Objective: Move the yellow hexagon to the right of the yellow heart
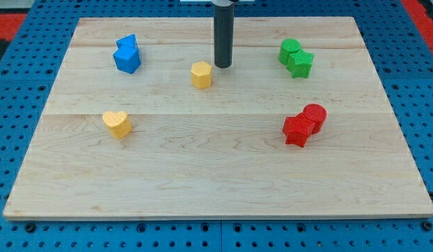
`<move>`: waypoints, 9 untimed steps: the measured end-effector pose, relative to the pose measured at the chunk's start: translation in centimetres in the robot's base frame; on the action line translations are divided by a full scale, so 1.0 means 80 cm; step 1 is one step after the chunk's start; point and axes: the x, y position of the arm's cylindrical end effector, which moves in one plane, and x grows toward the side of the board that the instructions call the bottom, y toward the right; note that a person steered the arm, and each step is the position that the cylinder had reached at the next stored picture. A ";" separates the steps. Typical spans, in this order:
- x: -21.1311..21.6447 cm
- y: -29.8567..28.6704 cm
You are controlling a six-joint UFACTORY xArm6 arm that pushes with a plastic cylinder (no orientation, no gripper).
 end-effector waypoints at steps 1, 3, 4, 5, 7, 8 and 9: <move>0.013 -0.026; 0.053 -0.062; 0.078 -0.062; 0.101 -0.062; 0.169 -0.064; 0.200 -0.064; 0.199 -0.076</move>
